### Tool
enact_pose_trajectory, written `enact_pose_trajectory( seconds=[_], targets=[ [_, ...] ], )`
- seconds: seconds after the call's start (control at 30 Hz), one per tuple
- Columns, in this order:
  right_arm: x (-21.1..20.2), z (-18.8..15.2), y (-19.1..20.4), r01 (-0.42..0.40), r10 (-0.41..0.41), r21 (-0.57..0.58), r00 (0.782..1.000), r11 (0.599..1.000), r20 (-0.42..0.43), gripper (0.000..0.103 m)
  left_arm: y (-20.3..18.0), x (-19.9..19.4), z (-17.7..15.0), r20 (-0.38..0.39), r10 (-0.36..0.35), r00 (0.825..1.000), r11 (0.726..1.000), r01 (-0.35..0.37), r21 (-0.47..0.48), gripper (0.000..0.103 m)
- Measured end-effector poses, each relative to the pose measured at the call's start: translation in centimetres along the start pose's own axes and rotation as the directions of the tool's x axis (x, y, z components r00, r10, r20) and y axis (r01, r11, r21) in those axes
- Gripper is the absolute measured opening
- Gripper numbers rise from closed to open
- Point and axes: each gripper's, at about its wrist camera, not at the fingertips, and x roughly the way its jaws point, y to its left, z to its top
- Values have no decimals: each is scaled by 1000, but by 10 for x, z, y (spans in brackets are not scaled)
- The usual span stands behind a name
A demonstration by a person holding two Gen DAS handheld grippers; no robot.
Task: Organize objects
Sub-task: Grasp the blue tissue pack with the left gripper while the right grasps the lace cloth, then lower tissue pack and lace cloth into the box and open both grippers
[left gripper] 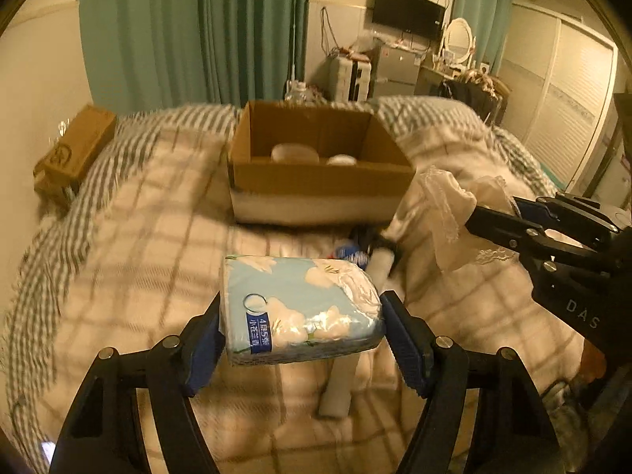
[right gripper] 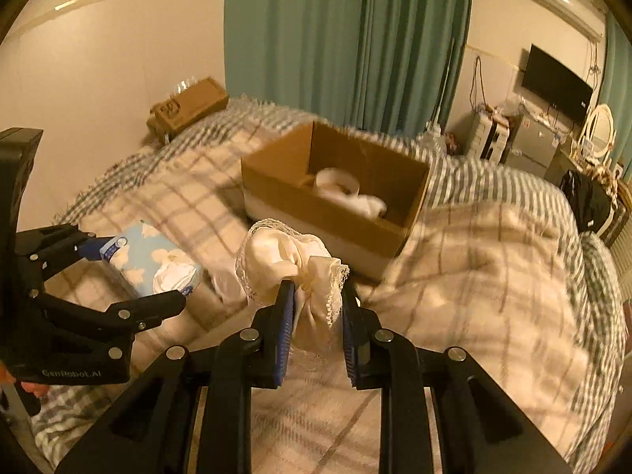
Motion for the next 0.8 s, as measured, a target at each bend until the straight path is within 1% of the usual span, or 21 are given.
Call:
enact_pose_trajectory(
  seconds=[0.1,0.13,0.23,0.27,0.43,0.5,0.57,0.63,0.7,0.73,0.8],
  targets=[
    [-13,18,-5,26,-26,-19,999,999,43,22,5,-10,23,28,-38,999,999,39,-13,76],
    [-16,23,-7,34,-33,-24,998,999,52,22,7,-13,30,41,-38,998,999,39,-18,76],
    [-24,43,-18,65,-62,-33,994,997,86,22,14,-19,59,94,2,996,1000,-1,-9,76],
    [-26,52,-22,74,-70,-38,993,997,95,22,17,-19,73,112,20,994,1000,-19,-7,76],
    [-26,102,-43,113,-107,-40,984,993,144,22,22,-12,127,190,41,981,999,-41,-4,76],
    [-20,121,-53,109,-103,-32,983,993,152,22,26,-4,154,218,41,975,999,-38,-14,76],
    [-11,142,-62,99,-95,-20,983,995,156,21,29,7,176,227,26,974,1000,-21,-22,76],
    [-1,160,-71,105,-102,-9,981,994,162,21,30,26,198,232,33,972,999,-27,-31,76],
    [15,175,-78,117,-114,-6,981,993,159,21,28,44,209,231,36,972,999,-32,-19,76],
    [26,181,-81,109,-107,-5,983,994,150,20,24,52,211,229,42,973,999,-40,-14,76],
    [46,184,-84,97,-95,-7,987,995,128,19,21,73,215,221,53,974,999,-53,-8,76]
  ],
)
